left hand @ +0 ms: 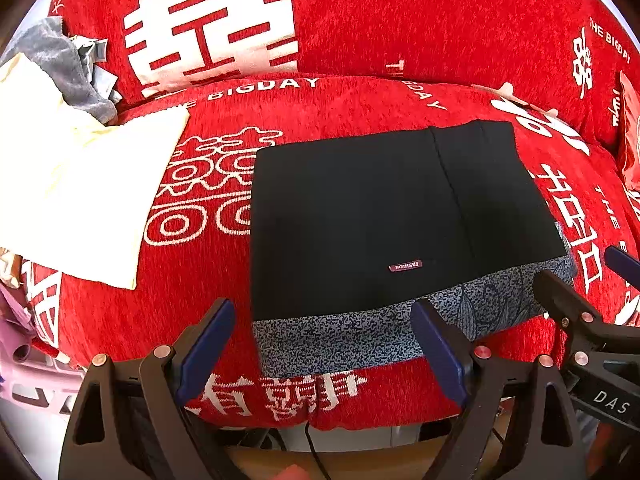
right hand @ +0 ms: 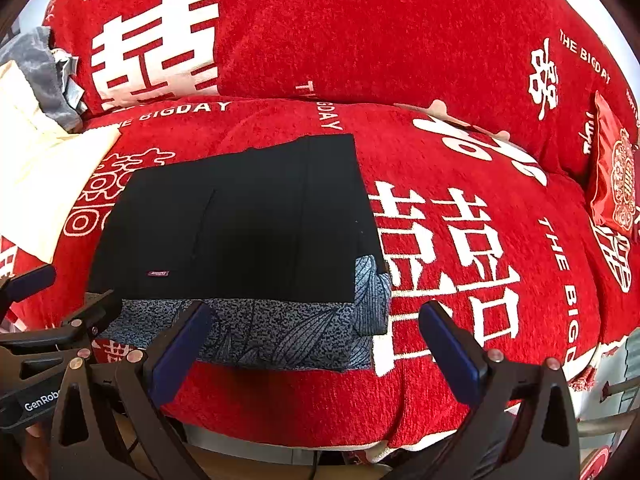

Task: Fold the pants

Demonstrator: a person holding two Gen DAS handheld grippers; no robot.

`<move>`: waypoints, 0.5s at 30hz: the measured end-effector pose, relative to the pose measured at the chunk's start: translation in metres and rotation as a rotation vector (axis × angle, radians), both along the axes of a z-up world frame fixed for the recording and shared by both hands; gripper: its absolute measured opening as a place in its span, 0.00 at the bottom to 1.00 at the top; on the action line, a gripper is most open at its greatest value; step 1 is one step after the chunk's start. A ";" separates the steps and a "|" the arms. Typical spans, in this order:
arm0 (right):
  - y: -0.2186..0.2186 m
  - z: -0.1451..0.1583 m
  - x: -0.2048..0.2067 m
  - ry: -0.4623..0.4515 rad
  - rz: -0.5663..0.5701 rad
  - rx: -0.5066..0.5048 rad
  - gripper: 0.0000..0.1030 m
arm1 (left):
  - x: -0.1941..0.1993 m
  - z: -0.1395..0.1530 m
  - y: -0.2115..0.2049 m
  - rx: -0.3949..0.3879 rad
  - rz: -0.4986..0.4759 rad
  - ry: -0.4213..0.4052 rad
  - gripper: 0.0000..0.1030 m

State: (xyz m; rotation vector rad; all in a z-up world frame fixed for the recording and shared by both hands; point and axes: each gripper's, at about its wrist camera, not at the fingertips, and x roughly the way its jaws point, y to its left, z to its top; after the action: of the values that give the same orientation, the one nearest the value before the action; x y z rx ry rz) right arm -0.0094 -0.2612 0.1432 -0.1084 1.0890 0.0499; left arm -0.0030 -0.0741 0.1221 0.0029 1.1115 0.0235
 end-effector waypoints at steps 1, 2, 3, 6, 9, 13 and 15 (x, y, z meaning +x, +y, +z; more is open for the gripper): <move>0.000 0.000 0.000 0.000 0.000 -0.001 1.00 | 0.000 0.000 0.001 -0.002 0.001 0.002 0.87; 0.000 0.000 -0.001 0.000 0.000 -0.002 1.00 | 0.000 -0.001 0.001 -0.004 0.003 0.003 0.87; 0.001 0.000 -0.001 0.001 0.002 -0.002 1.00 | 0.000 -0.001 0.002 -0.006 0.003 0.005 0.87; 0.001 0.000 -0.002 0.003 0.009 -0.002 1.00 | 0.000 -0.003 0.004 -0.009 0.004 0.012 0.87; 0.002 0.000 -0.003 0.004 0.016 -0.007 1.00 | 0.000 -0.003 0.006 -0.012 0.007 0.014 0.87; 0.004 0.001 -0.004 0.003 0.021 -0.009 1.00 | 0.000 -0.003 0.006 -0.013 0.004 0.017 0.87; 0.003 0.002 -0.004 0.003 0.022 -0.009 1.00 | 0.000 -0.004 0.006 -0.015 0.002 0.023 0.87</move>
State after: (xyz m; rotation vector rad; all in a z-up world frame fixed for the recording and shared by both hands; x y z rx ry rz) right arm -0.0139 -0.2578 0.1448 -0.1285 1.0908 0.0643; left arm -0.0033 -0.0680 0.1184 -0.0118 1.1351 0.0170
